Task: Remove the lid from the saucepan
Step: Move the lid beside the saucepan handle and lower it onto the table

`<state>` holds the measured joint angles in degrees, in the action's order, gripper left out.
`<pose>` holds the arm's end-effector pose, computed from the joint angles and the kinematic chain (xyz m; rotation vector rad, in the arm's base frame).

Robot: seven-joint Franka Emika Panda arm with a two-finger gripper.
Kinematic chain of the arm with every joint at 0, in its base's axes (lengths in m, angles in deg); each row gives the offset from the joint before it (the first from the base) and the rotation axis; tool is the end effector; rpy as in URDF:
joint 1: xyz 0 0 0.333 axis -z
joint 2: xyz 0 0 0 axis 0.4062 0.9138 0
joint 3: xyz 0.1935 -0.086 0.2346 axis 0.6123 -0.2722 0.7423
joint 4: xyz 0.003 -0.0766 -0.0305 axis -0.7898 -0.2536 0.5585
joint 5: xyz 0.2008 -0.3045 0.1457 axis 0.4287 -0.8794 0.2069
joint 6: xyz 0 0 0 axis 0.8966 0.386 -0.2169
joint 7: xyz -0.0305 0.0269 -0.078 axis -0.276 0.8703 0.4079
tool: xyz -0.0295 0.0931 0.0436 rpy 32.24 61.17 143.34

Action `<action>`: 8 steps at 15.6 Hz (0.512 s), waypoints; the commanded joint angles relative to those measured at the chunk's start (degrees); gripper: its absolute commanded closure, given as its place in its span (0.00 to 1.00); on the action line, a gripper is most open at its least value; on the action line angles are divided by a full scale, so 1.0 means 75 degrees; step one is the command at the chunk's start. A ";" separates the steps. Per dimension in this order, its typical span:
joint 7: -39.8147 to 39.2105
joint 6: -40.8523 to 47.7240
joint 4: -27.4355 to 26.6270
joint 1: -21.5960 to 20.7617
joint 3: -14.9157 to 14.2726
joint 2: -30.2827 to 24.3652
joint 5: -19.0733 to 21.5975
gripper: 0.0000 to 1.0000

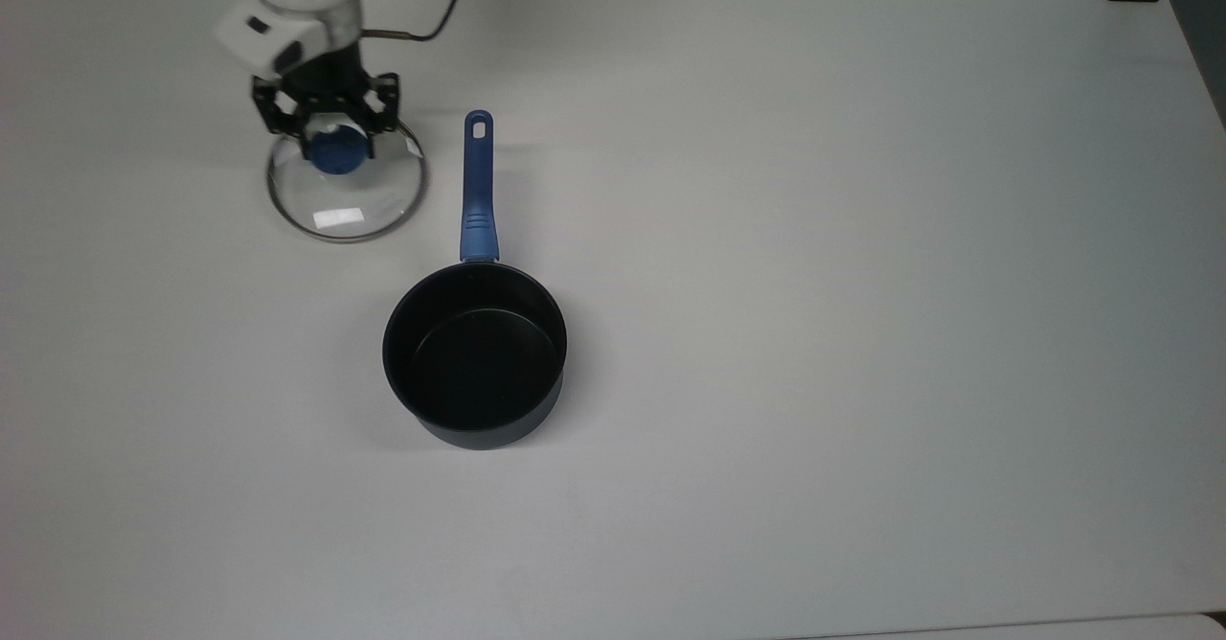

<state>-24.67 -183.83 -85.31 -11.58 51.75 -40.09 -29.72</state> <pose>0.5016 -0.1521 0.3361 2.9769 0.2881 0.2164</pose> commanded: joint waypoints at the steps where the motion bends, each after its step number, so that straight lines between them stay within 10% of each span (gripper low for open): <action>1: 0.0069 -0.0161 -0.0262 -0.0257 0.0007 -0.0264 -0.0084 0.47; 5: 0.0162 0.0551 -0.0041 -0.0188 -0.0004 -0.0287 -0.0014 0.00; 8: 0.0396 0.2119 0.0929 -0.0070 -0.0016 -0.0358 -0.0002 0.00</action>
<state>-23.65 -178.78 -84.39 -12.69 51.85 -40.72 -29.71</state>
